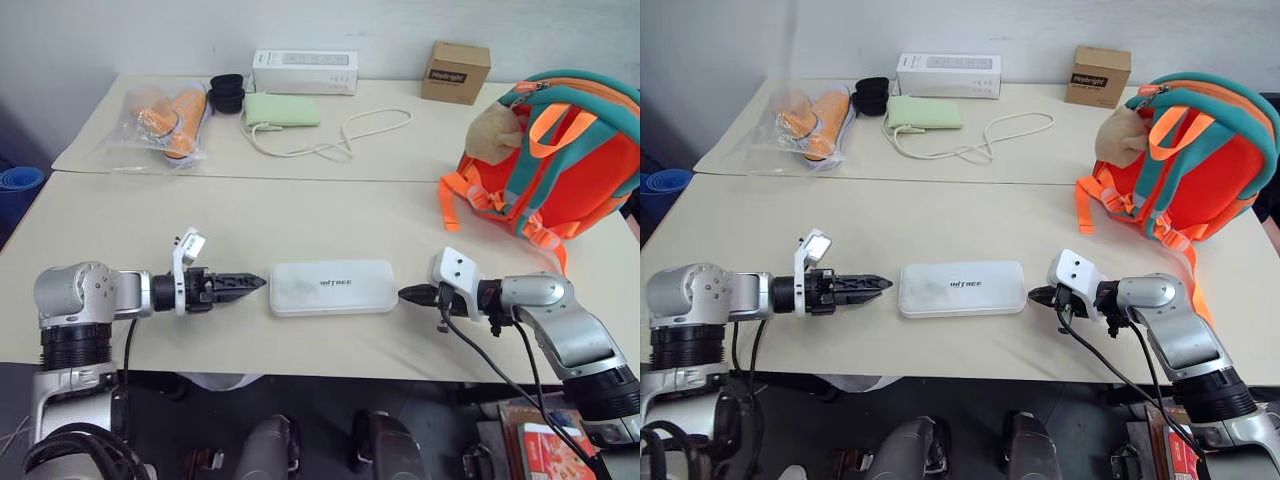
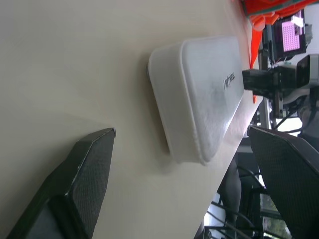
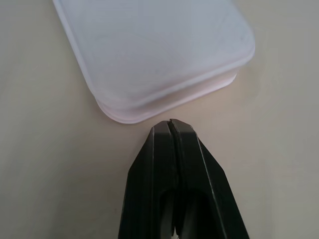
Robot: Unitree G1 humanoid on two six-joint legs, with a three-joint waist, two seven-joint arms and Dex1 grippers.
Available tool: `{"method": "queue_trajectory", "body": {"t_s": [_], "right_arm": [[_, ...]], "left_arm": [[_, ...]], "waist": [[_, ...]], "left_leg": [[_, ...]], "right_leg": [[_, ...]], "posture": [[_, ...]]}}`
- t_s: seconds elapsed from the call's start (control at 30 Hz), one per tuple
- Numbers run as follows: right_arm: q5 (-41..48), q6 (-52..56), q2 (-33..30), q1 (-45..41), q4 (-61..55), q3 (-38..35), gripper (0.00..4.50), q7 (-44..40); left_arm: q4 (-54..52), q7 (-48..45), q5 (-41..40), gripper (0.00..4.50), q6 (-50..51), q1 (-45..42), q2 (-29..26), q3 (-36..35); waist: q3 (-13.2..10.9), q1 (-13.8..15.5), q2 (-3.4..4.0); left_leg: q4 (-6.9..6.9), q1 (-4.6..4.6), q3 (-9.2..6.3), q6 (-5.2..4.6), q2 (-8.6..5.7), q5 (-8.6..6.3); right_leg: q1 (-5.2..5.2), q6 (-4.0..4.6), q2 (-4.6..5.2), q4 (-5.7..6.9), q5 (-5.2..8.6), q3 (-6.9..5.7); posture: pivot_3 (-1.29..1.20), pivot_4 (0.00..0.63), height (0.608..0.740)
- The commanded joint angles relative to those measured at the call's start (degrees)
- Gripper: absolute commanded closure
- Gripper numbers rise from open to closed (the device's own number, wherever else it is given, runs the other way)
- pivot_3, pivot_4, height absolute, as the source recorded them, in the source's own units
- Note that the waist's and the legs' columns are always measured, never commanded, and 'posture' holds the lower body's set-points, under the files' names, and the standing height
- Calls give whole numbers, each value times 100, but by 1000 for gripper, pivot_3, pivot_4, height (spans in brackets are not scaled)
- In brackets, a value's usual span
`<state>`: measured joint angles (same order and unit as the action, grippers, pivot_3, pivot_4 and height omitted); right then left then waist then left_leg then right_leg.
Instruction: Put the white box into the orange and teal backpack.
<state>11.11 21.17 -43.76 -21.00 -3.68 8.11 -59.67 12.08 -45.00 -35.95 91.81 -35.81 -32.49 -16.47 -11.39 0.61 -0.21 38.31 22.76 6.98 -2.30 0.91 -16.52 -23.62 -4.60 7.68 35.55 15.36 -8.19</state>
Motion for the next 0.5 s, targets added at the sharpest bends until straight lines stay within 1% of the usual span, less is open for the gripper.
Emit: {"method": "queue_trajectory", "body": {"t_s": [0.03, 0.17, 0.27, 0.37, 0.5], "right_arm": [[-47, -109, 50, -128, 5, 6, 4500, -11], [-66, -101, 92, -183, 37, 19, 4500, -42], [-93, -121, 119, -231, 88, 28, 4500, -55], [-114, -140, 146, -267, 132, 29, 4500, -54], [-142, -147, 191, -283, 155, 7, 4500, -48]], "left_arm": [[342, 526, 10, 27, 69, -174, 561, -100], [481, 790, -106, 27, 69, -341, 1033, -40], [504, 860, -267, 27, 69, -410, 1245, 131], [531, 909, -394, 27, 69, -465, 1331, 244], [628, 907, -662, 27, 69, -589, 1295, 361]], "waist": [[1, 64, -2], [2, 96, -4], [3, 85, -5], [3, 92, -5], [3, 76, -5]], "left_leg": [[0, -8, 1, 0, -2, 0], [-2, -14, 3, 0, -7, -1], [-3, -17, 6, 1, -7, -1], [-8, -32, 10, 2, -7, -2], [-10, -31, 13, 5, -6, -4]], "right_leg": [[7, 0, 3, -3, 0, 4], [9, 0, 10, -4, 0, 10], [10, -1, 9, -3, -1, 12], [19, -1, 8, -5, -1, 18], [16, -1, 8, -4, -1, 23]], "posture": [[0, 150, 740], [0, 150, 740], [0, 150, 740], [0, 150, 740], [0, 150, 740]]}}
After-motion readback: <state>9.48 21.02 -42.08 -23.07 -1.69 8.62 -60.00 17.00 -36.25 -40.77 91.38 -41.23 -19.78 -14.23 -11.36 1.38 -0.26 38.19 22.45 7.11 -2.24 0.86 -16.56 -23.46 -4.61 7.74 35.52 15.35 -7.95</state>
